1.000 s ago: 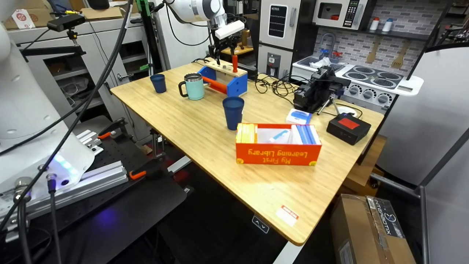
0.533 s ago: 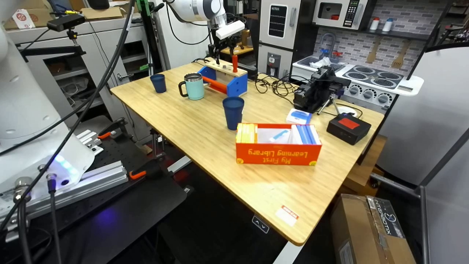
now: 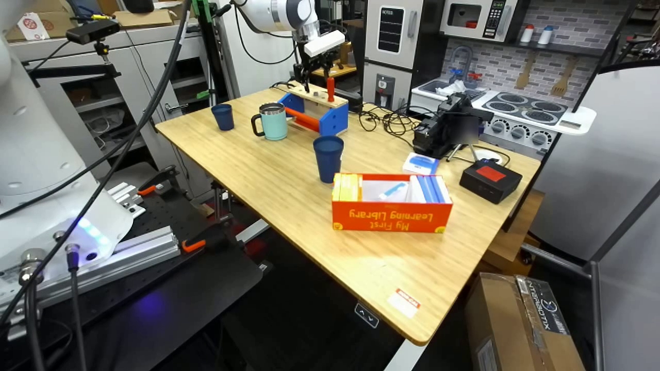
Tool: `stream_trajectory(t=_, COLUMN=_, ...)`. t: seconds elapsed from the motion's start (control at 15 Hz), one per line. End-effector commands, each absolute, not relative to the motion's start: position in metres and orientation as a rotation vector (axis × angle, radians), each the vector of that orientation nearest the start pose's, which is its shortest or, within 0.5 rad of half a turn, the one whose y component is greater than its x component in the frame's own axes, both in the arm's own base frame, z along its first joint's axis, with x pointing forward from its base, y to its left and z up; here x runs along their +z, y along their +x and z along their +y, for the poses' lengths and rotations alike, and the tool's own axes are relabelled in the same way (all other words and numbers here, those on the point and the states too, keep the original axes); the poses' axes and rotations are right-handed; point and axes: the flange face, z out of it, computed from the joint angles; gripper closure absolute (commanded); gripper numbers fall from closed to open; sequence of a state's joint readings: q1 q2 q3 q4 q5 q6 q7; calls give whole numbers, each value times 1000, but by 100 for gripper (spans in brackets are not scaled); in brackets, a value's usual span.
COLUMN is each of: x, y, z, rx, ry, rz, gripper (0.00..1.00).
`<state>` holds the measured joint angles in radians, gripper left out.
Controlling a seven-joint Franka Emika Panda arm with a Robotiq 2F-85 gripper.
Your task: Screw the bolt
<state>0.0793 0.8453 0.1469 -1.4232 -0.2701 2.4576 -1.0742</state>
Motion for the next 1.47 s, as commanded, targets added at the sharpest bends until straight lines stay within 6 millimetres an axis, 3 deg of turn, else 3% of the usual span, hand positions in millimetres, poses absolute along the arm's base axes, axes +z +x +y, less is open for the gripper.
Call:
stream_trajectory(t=0.0, x=208, y=729, z=137, rx=-281, ry=-2444, rz=-2187, gripper=0)
stream_trajectory(t=0.2, x=200, y=726, z=128, rx=-273, ry=-2428, rz=-2195, gripper=0)
stream_trajectory(t=0.27, x=199, y=726, z=126, rx=-270, ry=-2427, rz=-2195, gripper=25)
stream_trajectory(t=0.33, x=198, y=725, z=124, rx=-271, ry=-2424, rz=-2199, gripper=27)
stream_trajectory(t=0.53, x=199, y=727, z=122, rx=-280, ry=-2414, rz=-2207, gripper=46)
stream_trajectory(t=0.73, x=203, y=729, z=126, rx=-298, ry=-2403, rz=-2207, gripper=49)
stream_trajectory(t=1.0, x=211, y=731, z=141, rx=-320, ry=-2382, rz=-2211, gripper=28)
stream_trajectory(t=1.07, x=218, y=730, z=148, rx=-327, ry=-2377, rz=-2210, gripper=32)
stream_trajectory(t=1.2, x=230, y=730, z=163, rx=-348, ry=-2364, rz=-2202, gripper=58)
stream_trajectory(t=1.27, x=235, y=729, z=170, rx=-362, ry=-2358, rz=-2192, gripper=65)
stream_trajectory(t=1.33, x=239, y=729, z=175, rx=-366, ry=-2348, rz=-2179, gripper=67)
stream_trajectory(t=1.4, x=242, y=728, z=180, rx=-369, ry=-2342, rz=-2161, gripper=58)
